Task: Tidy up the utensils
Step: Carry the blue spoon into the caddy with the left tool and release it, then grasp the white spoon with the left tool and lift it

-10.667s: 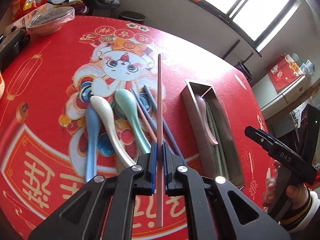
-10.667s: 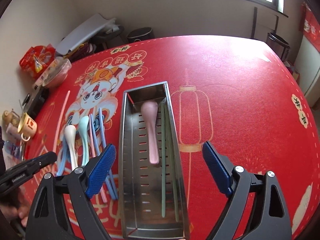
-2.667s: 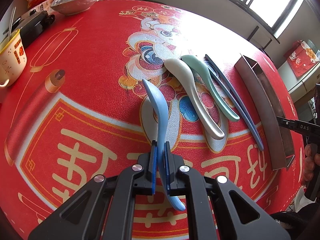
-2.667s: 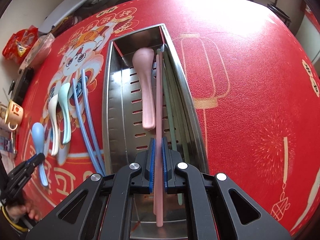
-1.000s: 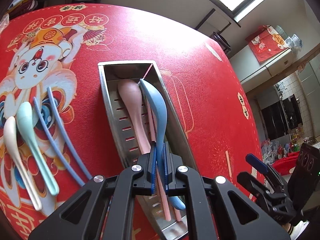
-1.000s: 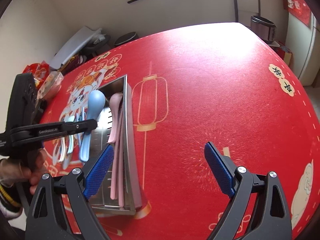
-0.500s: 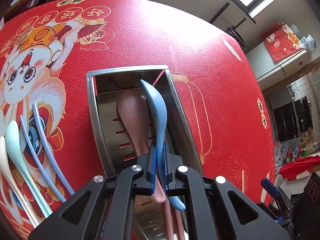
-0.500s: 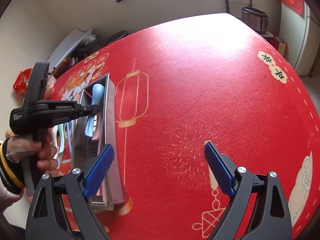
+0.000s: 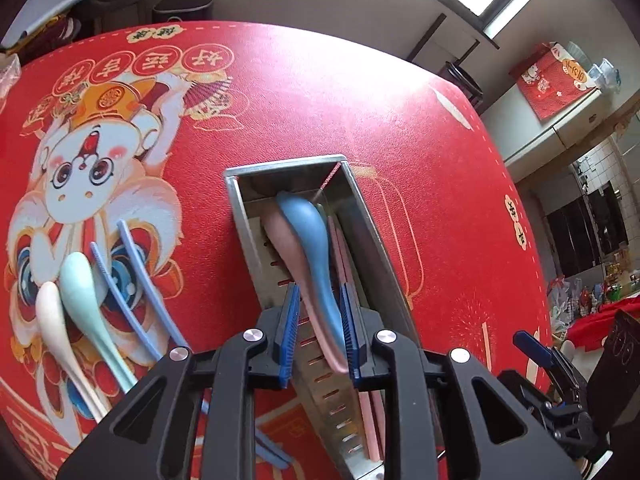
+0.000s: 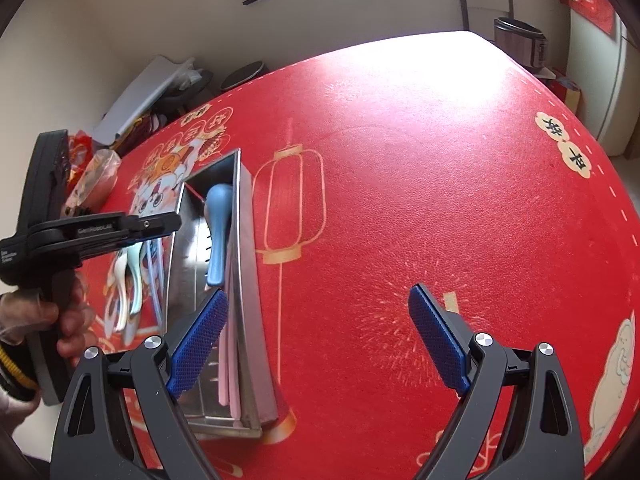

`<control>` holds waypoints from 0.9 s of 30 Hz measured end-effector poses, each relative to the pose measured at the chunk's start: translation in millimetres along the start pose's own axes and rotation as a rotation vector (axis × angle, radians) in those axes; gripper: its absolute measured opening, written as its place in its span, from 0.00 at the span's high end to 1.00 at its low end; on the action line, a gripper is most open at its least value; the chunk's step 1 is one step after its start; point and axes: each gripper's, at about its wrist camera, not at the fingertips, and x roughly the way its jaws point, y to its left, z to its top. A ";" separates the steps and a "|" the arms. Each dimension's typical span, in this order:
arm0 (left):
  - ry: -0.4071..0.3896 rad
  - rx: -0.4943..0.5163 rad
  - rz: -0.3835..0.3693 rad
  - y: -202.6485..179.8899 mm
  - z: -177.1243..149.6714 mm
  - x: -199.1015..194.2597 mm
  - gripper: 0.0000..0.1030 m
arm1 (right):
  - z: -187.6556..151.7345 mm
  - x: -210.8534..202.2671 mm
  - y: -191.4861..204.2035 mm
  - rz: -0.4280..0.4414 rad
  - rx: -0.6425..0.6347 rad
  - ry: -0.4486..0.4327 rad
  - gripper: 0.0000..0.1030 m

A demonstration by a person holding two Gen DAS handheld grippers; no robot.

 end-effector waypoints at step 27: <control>-0.083 -0.295 0.218 169.8 -74.1 -46.8 0.73 | 0.6 9.6 57.8 0.002 -0.087 -0.022 0.14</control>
